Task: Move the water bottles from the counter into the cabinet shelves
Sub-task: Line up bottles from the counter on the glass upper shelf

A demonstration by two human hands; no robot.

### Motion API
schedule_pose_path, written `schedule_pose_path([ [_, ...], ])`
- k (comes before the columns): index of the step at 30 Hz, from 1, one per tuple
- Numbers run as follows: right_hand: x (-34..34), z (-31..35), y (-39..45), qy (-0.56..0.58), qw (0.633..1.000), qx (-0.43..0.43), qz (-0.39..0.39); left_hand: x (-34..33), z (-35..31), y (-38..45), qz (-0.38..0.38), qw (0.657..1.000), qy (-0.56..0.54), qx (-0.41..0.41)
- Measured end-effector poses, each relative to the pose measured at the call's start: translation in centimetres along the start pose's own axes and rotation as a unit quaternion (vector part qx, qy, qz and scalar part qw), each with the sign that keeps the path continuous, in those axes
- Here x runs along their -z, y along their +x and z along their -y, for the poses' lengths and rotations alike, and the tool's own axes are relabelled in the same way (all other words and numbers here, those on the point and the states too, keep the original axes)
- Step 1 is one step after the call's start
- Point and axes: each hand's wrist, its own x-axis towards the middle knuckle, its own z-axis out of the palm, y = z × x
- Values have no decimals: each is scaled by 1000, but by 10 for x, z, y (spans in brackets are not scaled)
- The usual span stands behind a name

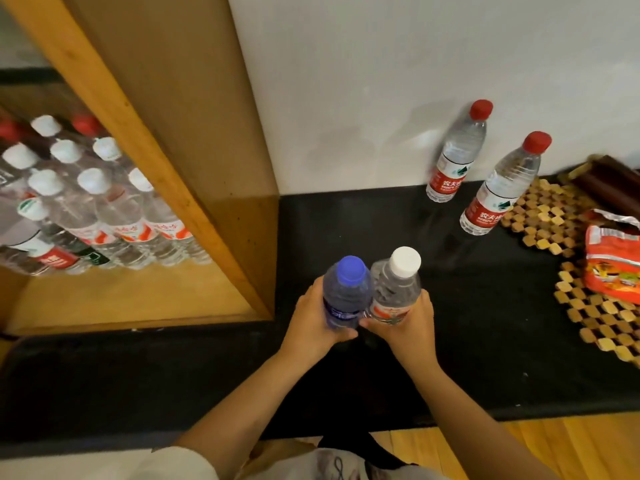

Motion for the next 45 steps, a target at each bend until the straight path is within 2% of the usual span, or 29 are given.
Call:
schedule_pose_path([
  [3, -2, 3, -5, 17, 1000, -9, 18, -6, 1, 0, -2, 993, -116, 28],
  [5, -1, 0, -8, 21, 999, -25, 34, -6, 3, 2, 0, 990, -139, 28],
  [16, -19, 14, -54, 45, 996, -12, 76, 25, 39, -32, 18, 990, -139, -9],
  [24, -53, 57, -98, 71, 991, 49, 103, 90, 75, -84, 38, 981, -187, -20],
  [28, -68, 95, -113, 96, 986, 66, 117, 134, 77, -110, 5, 977, -210, -43],
  [36, -88, 191, -135, 201, 964, 136, 112, 229, 55, -141, -81, 953, -260, -131],
  [45, -71, 318, -138, 284, 924, 251, 47, 334, -20, -155, -111, 912, -264, -295],
])
